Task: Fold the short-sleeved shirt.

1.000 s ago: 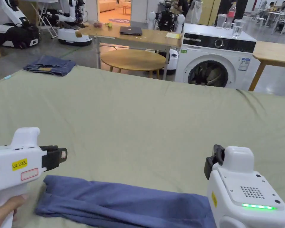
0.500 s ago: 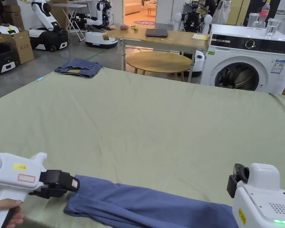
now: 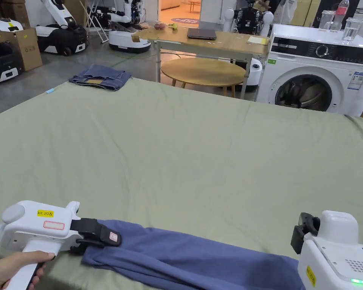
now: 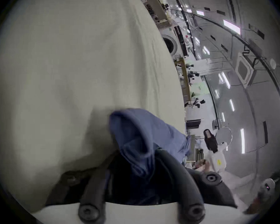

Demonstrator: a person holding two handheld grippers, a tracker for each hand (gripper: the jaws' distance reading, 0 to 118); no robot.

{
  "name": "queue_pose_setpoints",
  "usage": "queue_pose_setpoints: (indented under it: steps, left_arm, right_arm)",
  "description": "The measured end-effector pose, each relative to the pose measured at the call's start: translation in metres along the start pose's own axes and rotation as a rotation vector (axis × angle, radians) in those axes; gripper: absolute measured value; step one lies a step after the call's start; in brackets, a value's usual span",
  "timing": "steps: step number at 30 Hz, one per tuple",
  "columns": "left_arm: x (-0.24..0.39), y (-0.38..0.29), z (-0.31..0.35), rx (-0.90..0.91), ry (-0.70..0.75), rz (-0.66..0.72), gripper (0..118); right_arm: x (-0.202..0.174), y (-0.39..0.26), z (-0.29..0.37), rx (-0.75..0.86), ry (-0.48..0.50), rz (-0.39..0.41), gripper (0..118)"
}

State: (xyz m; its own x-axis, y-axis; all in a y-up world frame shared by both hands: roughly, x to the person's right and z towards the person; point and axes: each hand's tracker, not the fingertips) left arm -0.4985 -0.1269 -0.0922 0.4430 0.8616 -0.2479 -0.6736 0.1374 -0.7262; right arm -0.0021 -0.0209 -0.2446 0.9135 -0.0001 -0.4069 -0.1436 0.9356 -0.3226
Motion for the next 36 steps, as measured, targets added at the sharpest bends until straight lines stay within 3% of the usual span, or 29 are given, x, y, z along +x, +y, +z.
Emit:
queue_pose_setpoints:
  steps: [4, 17, 26, 32, 36]
  left_arm:
    - [0.009, -0.006, 0.006, 0.033, 0.026, -0.045, 5]
    - [0.073, 0.009, 0.060, 0.118, 0.093, -0.154, 4]
    - [0.098, 0.010, 0.104, 0.163, 0.378, -0.199, 4]
    - [0.127, -0.002, 0.080, 0.144, 0.329, -0.188, 4]
    - [0.151, -0.008, 0.049, 0.057, 0.139, -0.188, 4]
  right_arm:
    - [0.001, -0.001, -0.002, -0.010, 0.005, -0.002, 0]
    - [0.006, 0.005, -0.006, -0.008, 0.010, 0.009, 0]
    - [0.003, 0.008, -0.008, -0.004, 0.029, 0.014, 0]
    - [-0.001, 0.008, -0.008, -0.007, 0.045, 0.010, 0]
    - [-0.002, 0.007, -0.005, -0.007, 0.049, 0.019, 0]
